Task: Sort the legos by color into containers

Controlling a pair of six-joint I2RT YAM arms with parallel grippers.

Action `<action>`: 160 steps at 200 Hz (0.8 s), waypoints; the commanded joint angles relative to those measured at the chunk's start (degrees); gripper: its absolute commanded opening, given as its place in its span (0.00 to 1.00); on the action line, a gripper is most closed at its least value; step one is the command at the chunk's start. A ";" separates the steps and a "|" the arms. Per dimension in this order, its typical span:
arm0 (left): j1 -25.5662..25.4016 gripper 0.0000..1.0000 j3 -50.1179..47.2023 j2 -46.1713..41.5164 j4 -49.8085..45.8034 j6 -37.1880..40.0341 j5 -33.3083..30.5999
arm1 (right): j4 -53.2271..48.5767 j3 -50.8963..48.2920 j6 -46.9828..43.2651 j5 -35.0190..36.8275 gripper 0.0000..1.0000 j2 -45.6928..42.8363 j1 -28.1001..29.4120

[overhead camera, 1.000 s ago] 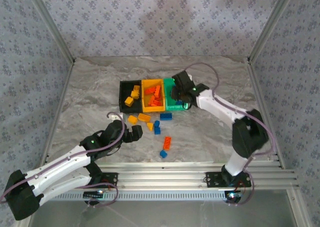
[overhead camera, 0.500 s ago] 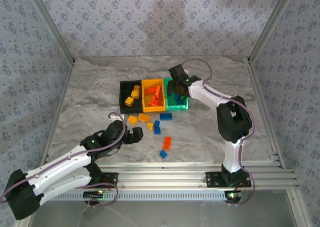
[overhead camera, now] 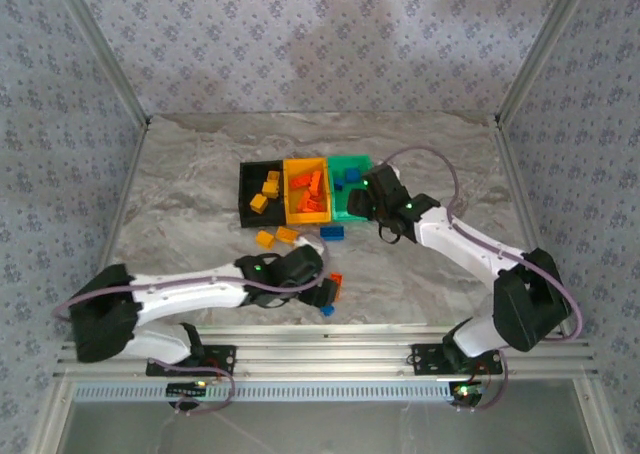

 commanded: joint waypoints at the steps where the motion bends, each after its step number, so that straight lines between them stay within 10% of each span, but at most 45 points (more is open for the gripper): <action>1: -3.00 0.87 3.79 6.23 -2.34 3.25 0.10 | 0.83 -3.26 2.22 0.87 0.72 -4.13 -0.21; 160: -7.15 0.46 8.82 15.10 -8.05 5.82 -1.18 | 1.07 -8.03 3.20 0.80 0.74 -10.59 -3.26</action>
